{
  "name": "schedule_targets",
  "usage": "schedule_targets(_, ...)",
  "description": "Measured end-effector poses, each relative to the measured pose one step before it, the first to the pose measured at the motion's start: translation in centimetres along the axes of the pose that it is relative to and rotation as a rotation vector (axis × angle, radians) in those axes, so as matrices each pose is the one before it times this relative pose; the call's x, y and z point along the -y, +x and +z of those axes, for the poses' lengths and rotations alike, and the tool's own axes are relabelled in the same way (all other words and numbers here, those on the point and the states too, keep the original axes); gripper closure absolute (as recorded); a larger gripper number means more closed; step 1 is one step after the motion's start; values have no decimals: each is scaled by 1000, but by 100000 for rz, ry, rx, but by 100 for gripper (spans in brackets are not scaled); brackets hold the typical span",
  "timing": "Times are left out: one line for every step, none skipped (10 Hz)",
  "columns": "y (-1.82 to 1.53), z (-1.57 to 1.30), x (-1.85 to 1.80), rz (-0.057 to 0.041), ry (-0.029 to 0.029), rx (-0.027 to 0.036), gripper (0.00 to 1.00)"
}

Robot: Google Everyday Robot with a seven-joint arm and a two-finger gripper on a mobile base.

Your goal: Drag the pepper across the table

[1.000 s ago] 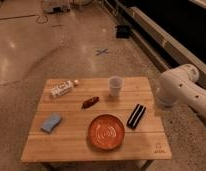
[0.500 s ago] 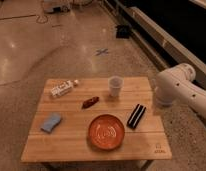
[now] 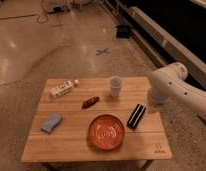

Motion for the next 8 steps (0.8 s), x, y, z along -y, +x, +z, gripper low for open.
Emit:
schedule_targets(99,-78,14,-82,190,320,59)
schedule_targets(1218,38,-27,250,162,-88,59)
schedule_targets(732,123,488,-34,121,23,59)
schedule_targets(-122,75,723,-76,161,227,59)
schedule_targets(-805,53,41,-257,-451,-188,59)
schedule_targets(-756,-107,-521,300,-468,-96,59)
schedule_targets(-749,-17,-91,-29,641,-44,59)
schedule_targets(-1306,280,118,-549,375,538,59)
